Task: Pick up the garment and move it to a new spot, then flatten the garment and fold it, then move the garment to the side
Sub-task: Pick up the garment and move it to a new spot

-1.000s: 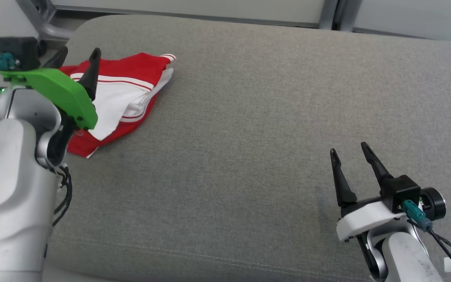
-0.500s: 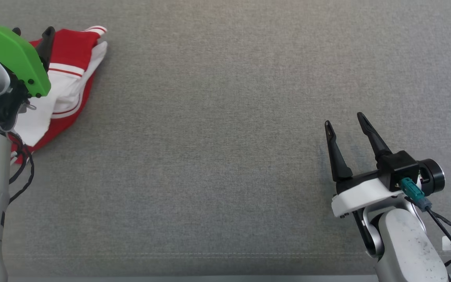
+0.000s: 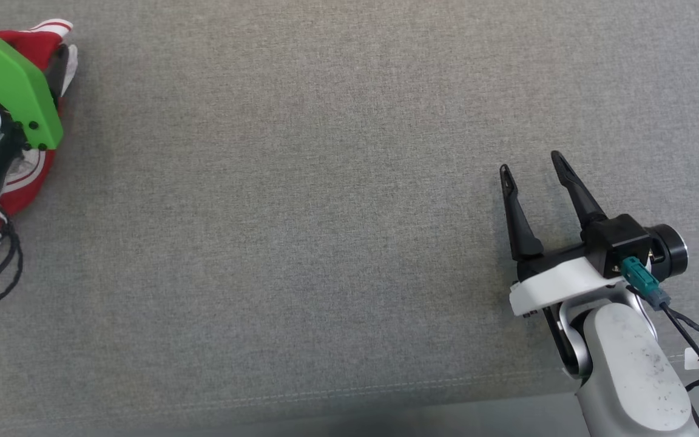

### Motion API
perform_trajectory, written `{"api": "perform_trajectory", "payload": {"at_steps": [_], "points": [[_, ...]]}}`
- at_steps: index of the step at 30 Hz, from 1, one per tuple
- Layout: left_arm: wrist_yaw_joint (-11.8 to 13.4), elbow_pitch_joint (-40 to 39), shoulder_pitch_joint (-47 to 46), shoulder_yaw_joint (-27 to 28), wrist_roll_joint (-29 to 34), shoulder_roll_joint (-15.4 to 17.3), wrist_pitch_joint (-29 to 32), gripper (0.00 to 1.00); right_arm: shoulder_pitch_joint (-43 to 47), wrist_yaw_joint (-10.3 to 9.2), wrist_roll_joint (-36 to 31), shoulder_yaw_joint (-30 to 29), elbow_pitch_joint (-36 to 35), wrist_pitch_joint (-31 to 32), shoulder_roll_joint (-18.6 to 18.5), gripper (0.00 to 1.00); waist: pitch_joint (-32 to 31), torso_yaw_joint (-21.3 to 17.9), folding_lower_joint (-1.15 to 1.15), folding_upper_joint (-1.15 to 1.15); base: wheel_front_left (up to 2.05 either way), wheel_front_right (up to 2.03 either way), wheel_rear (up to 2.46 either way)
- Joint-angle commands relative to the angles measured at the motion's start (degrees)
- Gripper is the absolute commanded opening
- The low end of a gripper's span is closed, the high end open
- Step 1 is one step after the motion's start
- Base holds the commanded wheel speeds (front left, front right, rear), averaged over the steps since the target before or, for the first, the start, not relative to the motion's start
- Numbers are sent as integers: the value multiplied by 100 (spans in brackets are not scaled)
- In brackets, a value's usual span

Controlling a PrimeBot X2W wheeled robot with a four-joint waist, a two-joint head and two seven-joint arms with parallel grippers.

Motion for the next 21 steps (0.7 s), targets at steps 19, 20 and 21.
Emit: {"api": "perform_trajectory", "payload": {"at_steps": [19, 20, 21], "points": [[411, 521, -311, 62, 238, 282, -855, 0, -130, -2, 72, -72, 119, -60, -16, 100, -46, -100, 0, 0, 0, 0, 0], [381, 526, -332, 84, 187, 258, -910, 0, -113, -1, 74, -78, 122, -60, -16, 100, -99, -90, 0, 0, 0, 0, 0], [350, 527, -358, 105, 153, 250, -960, 0, -93, -2, 80, -90, 126, -60, -16, 100, -157, -79, 0, 0, 0, 0, 0]]}}
